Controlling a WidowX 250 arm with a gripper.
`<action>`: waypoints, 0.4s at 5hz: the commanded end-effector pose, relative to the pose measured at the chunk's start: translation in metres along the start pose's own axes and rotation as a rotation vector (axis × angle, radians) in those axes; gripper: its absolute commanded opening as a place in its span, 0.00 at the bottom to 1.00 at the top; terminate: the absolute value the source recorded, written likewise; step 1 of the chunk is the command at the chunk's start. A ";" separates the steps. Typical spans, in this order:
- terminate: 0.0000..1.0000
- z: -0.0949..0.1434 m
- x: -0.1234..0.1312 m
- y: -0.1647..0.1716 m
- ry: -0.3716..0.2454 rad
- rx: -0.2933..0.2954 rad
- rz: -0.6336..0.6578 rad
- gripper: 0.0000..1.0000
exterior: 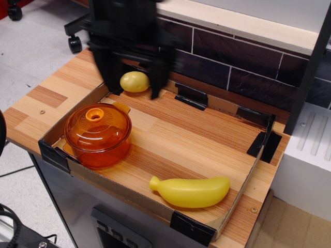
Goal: Take lid off pot
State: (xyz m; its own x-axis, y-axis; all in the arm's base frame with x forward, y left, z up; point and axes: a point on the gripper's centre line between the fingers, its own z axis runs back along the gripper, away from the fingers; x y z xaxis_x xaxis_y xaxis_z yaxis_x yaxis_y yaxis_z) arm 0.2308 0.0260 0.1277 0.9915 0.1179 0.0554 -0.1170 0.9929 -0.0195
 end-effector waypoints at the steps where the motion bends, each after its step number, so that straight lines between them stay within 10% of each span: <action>1: 0.00 -0.010 0.007 0.035 -0.029 0.043 -0.024 1.00; 2: 0.00 -0.023 0.005 0.045 0.002 0.071 -0.037 1.00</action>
State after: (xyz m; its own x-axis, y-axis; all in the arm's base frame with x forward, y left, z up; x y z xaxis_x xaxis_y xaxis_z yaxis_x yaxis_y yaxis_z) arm 0.2284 0.0680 0.0964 0.9957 0.0886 0.0267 -0.0898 0.9949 0.0458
